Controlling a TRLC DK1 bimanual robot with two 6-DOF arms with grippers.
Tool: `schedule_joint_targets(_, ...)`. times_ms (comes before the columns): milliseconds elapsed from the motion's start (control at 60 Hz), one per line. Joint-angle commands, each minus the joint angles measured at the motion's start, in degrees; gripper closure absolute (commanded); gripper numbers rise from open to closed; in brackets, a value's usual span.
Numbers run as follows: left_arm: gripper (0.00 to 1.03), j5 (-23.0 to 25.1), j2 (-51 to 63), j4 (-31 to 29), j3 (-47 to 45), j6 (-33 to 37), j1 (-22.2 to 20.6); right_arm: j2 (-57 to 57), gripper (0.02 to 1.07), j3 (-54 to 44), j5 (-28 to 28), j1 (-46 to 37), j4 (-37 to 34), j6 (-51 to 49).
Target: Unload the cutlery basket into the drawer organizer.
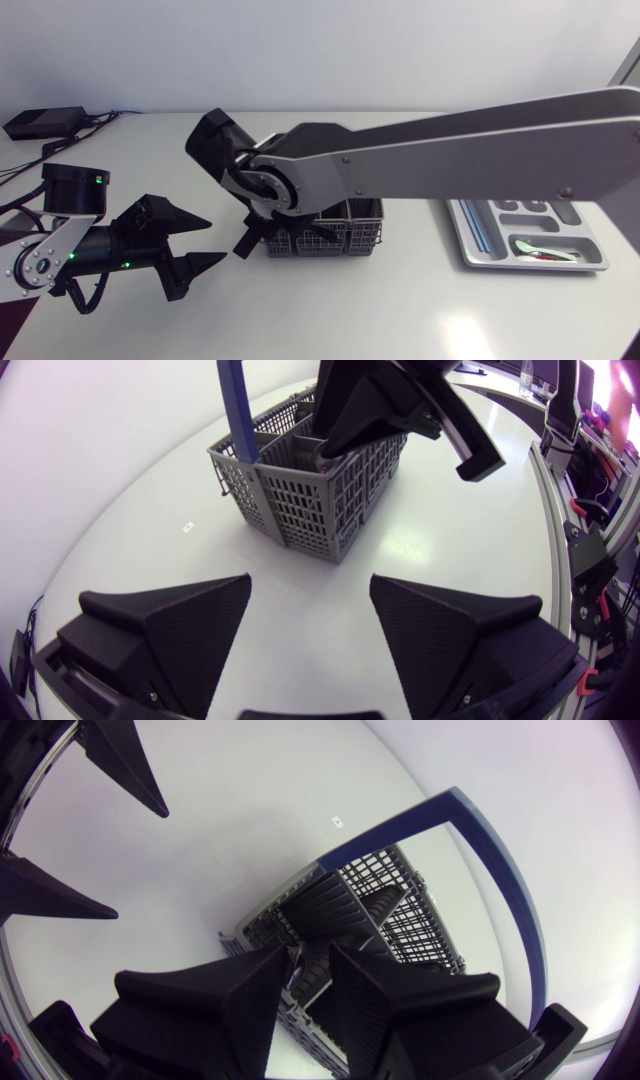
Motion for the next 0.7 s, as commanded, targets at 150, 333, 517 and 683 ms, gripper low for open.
schedule_joint_targets(150,0.2,0.8,0.6,0.2,-1.2,-0.2,-0.7,1.7,0.84,-0.7,0.3,-1.3,-2.0,1.6)
schedule_joint_targets(333,0.2,0.8,0.5,0.2,-1.2,-0.3,-1.0,1.8,0.92,-0.6,-0.7,-1.3,-2.0,2.0)
schedule_joint_targets(517,0.2,0.8,0.5,0.2,-1.3,-0.3,-0.9,1.4,1.0,-0.7,-1.8,-1.3,-2.2,2.1)
schedule_joint_targets(683,0.2,0.8,0.5,0.2,-1.5,-0.3,-1.0,-0.2,1.01,-0.7,-1.9,-1.0,-1.7,1.9)
